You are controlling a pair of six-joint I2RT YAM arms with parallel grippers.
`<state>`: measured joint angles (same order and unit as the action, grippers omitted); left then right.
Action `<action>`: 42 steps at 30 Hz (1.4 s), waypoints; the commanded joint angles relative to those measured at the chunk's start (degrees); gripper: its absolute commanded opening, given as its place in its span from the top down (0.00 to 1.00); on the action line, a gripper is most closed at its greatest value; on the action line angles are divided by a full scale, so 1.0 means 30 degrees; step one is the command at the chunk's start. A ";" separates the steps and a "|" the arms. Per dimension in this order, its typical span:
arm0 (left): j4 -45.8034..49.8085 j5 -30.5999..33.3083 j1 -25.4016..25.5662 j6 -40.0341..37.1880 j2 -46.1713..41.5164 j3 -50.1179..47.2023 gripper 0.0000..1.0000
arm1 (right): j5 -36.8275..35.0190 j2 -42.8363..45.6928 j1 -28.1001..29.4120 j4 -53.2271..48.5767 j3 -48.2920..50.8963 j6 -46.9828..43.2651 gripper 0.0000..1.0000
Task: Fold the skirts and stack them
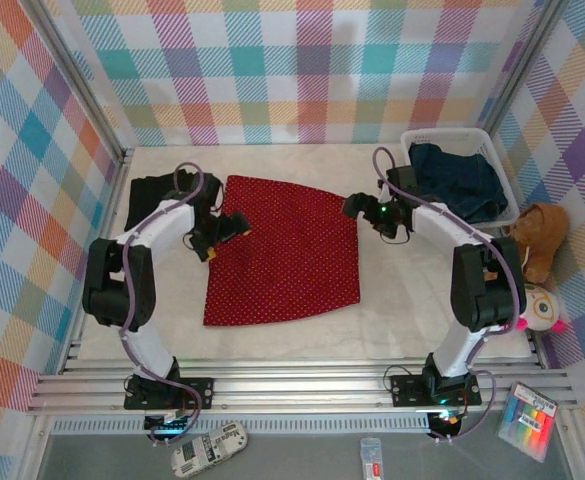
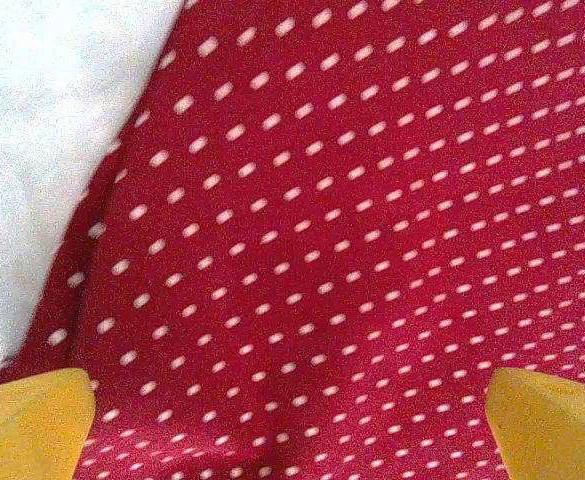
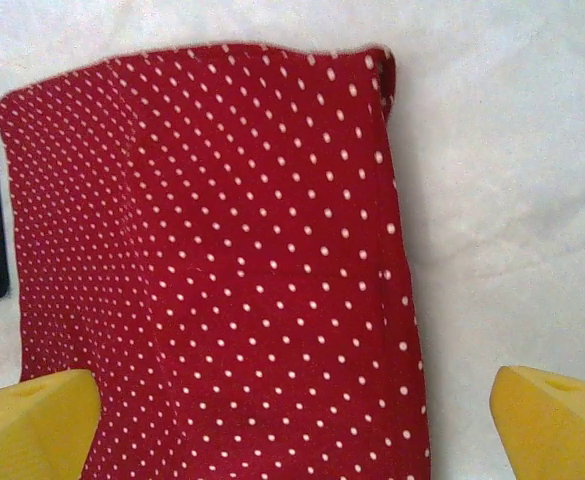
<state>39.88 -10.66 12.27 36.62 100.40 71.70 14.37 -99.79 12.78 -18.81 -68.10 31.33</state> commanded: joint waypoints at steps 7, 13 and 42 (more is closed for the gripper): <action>-0.0263 -0.0209 -0.0077 0.1205 -0.1155 -0.3622 0.00 | -0.1676 -0.1837 0.0867 -0.1414 -0.0094 -0.0839 0.30; 0.0027 0.0145 -0.0077 0.1444 -0.2152 -0.4404 0.00 | -0.0872 -0.3278 0.1533 -0.1734 -0.0865 -0.1722 0.52; 0.3597 0.1607 -0.1204 0.2184 -0.8650 -0.7229 0.00 | 0.2710 0.1163 0.1366 -0.1589 0.3720 0.0619 0.38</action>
<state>45.58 -8.29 9.93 41.47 78.00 48.99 26.20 -102.32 16.69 -20.34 -59.90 27.55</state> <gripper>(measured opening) 0.999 0.612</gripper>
